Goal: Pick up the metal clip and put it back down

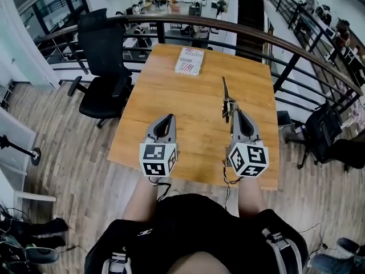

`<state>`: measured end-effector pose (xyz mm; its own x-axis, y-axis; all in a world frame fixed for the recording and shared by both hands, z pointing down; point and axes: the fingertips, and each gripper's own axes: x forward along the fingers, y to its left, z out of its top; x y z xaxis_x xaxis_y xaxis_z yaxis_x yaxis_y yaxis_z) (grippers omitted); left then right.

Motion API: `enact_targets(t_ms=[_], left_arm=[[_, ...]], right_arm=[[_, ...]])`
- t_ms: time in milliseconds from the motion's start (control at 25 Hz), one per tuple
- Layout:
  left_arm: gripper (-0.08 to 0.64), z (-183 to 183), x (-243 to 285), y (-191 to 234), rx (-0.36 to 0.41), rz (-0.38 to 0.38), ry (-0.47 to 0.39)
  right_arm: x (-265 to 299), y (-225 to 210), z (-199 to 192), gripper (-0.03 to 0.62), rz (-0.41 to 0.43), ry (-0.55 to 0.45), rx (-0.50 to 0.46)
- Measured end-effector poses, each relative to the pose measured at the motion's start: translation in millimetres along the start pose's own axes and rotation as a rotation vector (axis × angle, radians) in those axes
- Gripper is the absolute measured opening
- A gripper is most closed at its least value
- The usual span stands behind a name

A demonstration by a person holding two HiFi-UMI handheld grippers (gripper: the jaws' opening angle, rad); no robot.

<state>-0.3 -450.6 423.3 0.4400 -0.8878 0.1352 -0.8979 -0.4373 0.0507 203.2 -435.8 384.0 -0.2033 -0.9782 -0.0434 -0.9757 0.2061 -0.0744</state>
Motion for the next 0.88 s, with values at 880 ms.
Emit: enact_targets(t_ms=[880], left_arm=[[0.015, -17, -51, 36, -0.005, 0.156, 0.057]], right_arm=[[35, 45, -82, 0.025, 0.010, 0.129, -0.626]])
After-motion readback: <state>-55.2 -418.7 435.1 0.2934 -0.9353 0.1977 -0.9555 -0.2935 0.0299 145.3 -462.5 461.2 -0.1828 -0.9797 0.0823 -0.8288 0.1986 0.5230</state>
